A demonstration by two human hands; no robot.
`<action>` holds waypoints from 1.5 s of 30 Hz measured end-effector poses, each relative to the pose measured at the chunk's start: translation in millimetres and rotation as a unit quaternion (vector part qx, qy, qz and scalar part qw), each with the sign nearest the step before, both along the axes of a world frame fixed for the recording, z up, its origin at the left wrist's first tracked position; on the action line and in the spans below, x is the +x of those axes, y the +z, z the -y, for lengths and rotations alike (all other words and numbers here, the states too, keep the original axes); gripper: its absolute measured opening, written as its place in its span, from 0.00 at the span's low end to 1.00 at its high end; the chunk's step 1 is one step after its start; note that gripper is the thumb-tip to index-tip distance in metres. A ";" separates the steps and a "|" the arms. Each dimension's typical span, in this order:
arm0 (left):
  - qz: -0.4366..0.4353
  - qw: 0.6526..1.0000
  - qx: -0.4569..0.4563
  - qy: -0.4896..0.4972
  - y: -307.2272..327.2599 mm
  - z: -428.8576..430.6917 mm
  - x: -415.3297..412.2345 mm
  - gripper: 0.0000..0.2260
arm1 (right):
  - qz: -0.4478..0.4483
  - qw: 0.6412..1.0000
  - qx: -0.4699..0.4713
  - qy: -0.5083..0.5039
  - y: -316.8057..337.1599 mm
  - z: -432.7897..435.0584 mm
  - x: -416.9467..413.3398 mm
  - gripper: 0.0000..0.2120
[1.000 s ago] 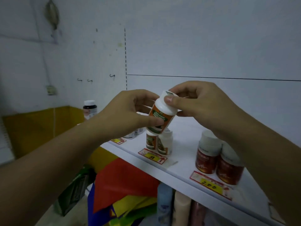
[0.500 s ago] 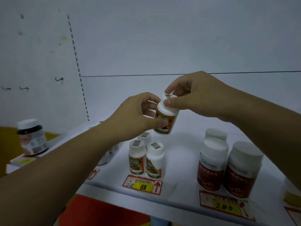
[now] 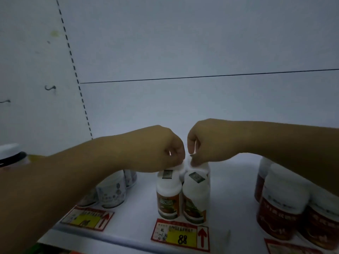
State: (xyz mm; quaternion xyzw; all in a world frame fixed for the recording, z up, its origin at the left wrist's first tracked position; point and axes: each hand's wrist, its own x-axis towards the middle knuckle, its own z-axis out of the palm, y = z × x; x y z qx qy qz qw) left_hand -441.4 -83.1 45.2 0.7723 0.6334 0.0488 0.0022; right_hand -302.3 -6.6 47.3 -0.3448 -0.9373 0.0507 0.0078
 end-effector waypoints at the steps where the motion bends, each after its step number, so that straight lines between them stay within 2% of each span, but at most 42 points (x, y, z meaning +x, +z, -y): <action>1: -0.005 1.000 -0.003 -0.010 -1.8 -1.9 -2.2 0.10 | 0.017 1.000 0.000 -0.009 -2.1 0.9 -0.4 0.13; 10: 0.002 0.996 -0.031 -0.089 -1.0 -12.5 -17.8 0.10 | 0.021 0.997 -0.017 -0.073 -8.7 13.6 5.3 0.10; 15: -0.004 0.993 -0.047 -0.110 -5.8 -20.4 -24.2 0.09 | -0.006 0.992 -0.028 -0.120 -11.6 22.6 9.1 0.16; 20: -0.016 0.994 -0.039 -0.100 12.0 -10.8 -12.1 0.11 | 0.016 0.983 0.089 -0.160 -1.2 32.6 45.8 0.25; 23: -0.017 0.997 -0.009 -0.079 24.1 -2.7 9.6 0.19 | -0.001 0.976 0.134 -0.173 10.5 42.1 81.7 0.29; 28: -0.091 0.995 -0.008 -0.049 39.6 -20.6 81.0 0.29 | 0.010 0.971 0.131 -0.201 11.3 62.0 145.6 0.33; 33: -0.055 0.997 0.005 -0.050 37.1 -27.8 196.2 0.30 | 0.025 0.965 0.138 -0.222 1.0 87.1 236.8 0.33; 38: -0.027 0.994 -0.013 -0.102 17.3 -13.0 298.2 0.29 | 0.035 0.961 0.140 -0.238 -10.8 108.8 337.4 0.32; 45: 0.028 0.981 -0.034 -0.188 -17.2 -29.5 403.2 0.24 | 0.037 0.959 0.076 -0.271 -42.6 93.3 432.7 0.33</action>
